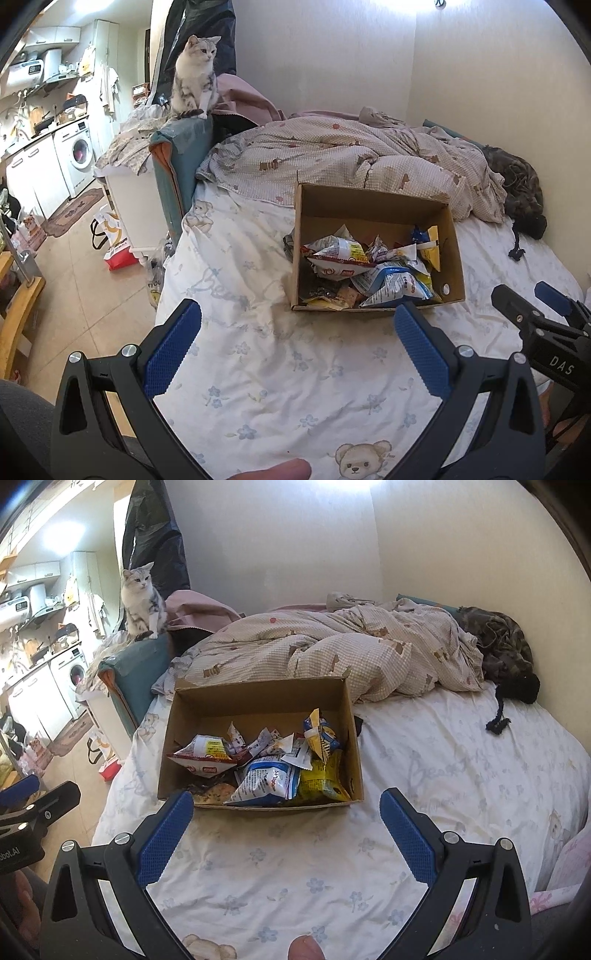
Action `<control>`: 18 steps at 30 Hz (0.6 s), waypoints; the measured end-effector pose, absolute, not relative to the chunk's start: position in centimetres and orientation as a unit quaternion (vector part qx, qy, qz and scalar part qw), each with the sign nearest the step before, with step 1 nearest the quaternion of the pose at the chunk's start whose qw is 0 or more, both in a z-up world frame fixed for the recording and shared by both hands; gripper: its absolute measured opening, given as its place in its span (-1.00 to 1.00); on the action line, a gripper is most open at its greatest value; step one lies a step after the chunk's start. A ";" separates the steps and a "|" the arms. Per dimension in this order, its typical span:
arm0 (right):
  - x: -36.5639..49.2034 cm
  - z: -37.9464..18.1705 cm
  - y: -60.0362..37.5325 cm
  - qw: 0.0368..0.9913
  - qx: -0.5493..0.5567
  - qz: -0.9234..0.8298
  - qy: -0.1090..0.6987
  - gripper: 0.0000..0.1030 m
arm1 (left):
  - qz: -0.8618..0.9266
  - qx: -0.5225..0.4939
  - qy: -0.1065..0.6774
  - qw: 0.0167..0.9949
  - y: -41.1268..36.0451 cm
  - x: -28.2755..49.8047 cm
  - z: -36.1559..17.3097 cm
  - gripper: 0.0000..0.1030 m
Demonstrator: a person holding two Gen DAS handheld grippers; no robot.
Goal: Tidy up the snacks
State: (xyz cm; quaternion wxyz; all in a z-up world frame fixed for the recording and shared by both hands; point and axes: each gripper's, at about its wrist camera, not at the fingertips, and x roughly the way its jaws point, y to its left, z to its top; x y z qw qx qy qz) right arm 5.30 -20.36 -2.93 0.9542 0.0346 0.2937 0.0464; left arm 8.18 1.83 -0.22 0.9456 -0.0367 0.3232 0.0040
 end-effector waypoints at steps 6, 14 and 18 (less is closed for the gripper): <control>5.3 -2.9 -20.5 0.954 0.036 0.045 0.293 1.00 | 0.006 -0.038 0.322 0.946 2.0 8.1 -0.2 1.00; 5.2 -2.8 -20.7 0.954 0.035 0.043 0.293 1.00 | 0.005 -0.039 0.323 0.946 2.1 8.1 -0.3 1.00; 5.2 -2.8 -20.7 0.955 0.037 0.043 0.292 1.00 | 0.005 -0.041 0.326 0.944 2.2 8.2 -0.3 1.00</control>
